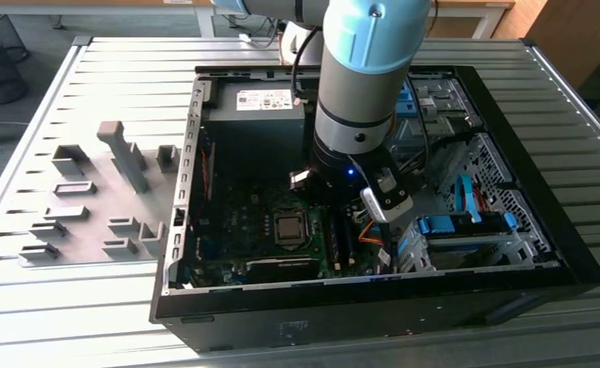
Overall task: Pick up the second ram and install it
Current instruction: 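Insert the second ram into the second slot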
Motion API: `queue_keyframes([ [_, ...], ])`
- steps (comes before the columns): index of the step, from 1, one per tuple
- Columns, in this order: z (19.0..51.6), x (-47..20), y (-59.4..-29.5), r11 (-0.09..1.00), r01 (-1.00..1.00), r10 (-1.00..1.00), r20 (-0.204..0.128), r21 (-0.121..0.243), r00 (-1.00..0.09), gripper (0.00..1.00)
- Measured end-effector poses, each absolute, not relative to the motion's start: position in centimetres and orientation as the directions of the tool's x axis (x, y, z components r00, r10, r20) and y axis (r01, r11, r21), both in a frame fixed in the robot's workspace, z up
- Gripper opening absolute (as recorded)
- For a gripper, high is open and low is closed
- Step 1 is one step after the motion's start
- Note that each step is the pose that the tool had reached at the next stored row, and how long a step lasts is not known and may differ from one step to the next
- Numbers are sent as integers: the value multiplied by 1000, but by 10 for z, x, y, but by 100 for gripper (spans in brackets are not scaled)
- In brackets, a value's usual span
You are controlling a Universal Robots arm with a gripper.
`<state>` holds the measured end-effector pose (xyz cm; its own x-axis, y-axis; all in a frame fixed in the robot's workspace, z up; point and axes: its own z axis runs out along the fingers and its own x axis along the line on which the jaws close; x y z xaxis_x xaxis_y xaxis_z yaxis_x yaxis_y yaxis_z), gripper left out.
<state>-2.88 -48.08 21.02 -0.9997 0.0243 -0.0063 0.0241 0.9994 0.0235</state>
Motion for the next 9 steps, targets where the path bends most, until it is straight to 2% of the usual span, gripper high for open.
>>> queue_keyframes([
  [3,210,-29,-481,999,24,24,-6,23,-1000,15],
  [4,210,-29,-481,999,24,24,-6,24,-1000,22],
  [9,218,-29,-481,999,24,24,-6,24,-1000,22],
])
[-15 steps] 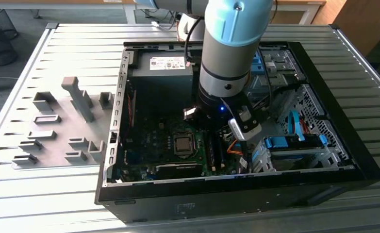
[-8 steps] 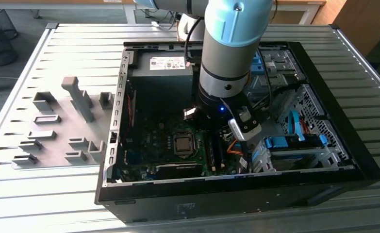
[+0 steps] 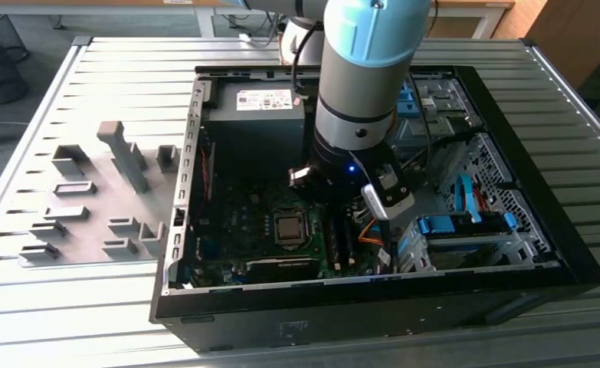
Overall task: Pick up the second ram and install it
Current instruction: 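Insert the second ram into the second slot, then press down the second ram until it locks into place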
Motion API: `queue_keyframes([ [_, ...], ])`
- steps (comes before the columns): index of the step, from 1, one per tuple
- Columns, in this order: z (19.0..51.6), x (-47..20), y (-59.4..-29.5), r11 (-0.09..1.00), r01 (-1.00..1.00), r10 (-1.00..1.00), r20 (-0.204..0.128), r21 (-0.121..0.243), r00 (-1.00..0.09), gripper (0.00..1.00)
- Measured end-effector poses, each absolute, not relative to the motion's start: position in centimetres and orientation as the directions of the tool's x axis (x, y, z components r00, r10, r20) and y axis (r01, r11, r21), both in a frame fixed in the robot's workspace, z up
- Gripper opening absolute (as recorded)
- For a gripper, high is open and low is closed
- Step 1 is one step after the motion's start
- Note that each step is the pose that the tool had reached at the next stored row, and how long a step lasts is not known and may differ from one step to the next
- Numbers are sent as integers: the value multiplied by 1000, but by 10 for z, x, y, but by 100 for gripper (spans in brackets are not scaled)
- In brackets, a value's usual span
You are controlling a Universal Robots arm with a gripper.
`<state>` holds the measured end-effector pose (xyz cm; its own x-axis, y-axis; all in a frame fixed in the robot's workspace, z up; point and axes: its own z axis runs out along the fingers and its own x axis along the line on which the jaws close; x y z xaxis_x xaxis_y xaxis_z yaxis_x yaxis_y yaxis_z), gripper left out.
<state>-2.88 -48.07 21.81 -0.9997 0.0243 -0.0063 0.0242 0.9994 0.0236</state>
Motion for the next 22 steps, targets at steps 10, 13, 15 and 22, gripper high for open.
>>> queue_keyframes([
  [10,235,-29,-481,999,24,24,-6,24,-1000,10],
  [13,235,-29,-481,999,24,24,-6,24,-1000,10],
  [15,234,-29,-481,999,24,24,-6,24,-1000,10],
  [22,222,-29,-481,999,24,24,-6,24,-1000,10],
])
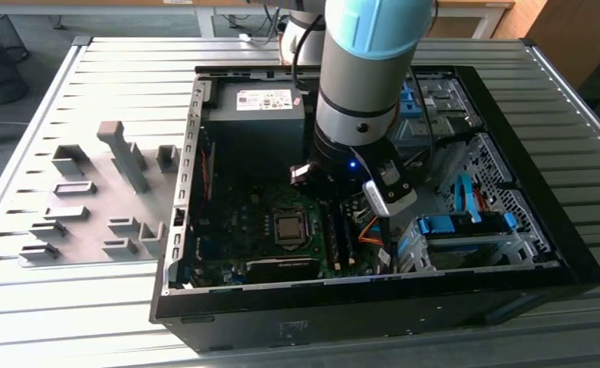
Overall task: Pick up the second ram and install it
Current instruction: 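Press down the second ram until it locks into place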
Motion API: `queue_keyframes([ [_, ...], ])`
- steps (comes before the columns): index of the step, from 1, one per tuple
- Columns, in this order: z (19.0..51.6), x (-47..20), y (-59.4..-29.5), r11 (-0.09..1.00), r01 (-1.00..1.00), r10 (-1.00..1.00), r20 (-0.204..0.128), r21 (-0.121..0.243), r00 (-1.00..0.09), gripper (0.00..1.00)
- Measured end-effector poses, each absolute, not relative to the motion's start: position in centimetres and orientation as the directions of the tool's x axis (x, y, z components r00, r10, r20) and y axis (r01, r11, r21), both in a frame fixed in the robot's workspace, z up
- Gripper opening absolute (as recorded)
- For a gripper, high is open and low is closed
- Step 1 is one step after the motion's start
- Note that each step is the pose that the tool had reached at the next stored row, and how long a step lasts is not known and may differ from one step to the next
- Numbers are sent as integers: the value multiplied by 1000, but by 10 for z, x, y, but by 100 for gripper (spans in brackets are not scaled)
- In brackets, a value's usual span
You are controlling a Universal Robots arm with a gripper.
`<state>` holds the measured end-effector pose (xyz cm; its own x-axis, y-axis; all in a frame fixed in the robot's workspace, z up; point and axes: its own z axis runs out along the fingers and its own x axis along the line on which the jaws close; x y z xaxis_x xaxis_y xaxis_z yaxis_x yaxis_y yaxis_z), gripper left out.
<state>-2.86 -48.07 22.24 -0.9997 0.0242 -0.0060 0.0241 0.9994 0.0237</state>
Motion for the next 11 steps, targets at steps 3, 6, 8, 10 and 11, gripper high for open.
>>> queue_keyframes([
  [3,220,-29,-481,999,24,24,-6,23,-1000,10],
  [6,216,-29,-481,999,24,24,-6,24,-1000,10],
  [8,214,-29,-481,999,24,24,-5,23,-1000,10],
  [10,215,-29,-481,999,24,24,-4,22,-1000,10],
  [11,215,-29,-481,999,24,24,-5,24,-1000,10],
])
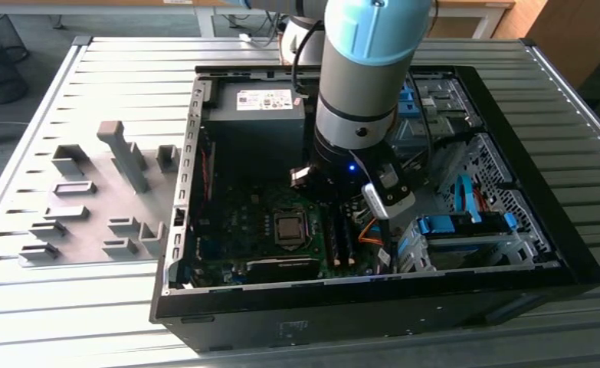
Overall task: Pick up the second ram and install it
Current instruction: 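Press down the second ram until it locks into place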
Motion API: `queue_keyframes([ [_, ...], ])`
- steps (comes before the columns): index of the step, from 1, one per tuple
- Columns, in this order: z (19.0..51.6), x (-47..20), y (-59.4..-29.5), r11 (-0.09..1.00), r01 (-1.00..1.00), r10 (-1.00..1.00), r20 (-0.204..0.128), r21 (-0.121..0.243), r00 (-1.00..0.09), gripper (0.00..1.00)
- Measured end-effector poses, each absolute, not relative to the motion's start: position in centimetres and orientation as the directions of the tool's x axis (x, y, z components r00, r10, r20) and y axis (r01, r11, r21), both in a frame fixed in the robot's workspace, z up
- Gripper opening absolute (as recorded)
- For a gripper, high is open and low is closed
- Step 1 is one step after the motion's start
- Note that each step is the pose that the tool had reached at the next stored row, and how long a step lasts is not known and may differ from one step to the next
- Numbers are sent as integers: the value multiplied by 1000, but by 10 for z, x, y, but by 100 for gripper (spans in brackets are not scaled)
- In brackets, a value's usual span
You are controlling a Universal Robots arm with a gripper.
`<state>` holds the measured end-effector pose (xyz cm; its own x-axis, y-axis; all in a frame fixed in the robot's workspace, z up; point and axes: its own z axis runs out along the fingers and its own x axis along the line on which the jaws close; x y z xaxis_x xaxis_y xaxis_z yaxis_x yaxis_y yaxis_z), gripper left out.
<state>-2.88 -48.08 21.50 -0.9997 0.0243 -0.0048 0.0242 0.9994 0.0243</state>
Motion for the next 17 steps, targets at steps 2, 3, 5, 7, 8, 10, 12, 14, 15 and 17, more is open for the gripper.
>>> queue_keyframes([
  [2,219,-29,-480,999,24,24,-6,34,-1000,10],
  [3,223,-29,-480,999,24,24,-6,34,-1000,10],
  [5,233,-29,-481,999,24,24,-6,33,-1000,10],
  [7,241,-29,-481,999,24,24,-6,34,-1000,10],
  [8,244,-29,-481,999,24,24,-6,34,-1000,10],
  [10,245,-29,-481,999,24,24,-6,34,-1000,10],
  [12,245,-29,-481,999,24,24,-6,34,-1000,10],
  [14,245,-29,-481,999,24,24,-6,34,-1000,10],
  [15,245,-29,-481,999,24,24,-6,34,-1000,10],
  [17,246,-29,-481,999,24,24,-6,34,-1000,10],
])
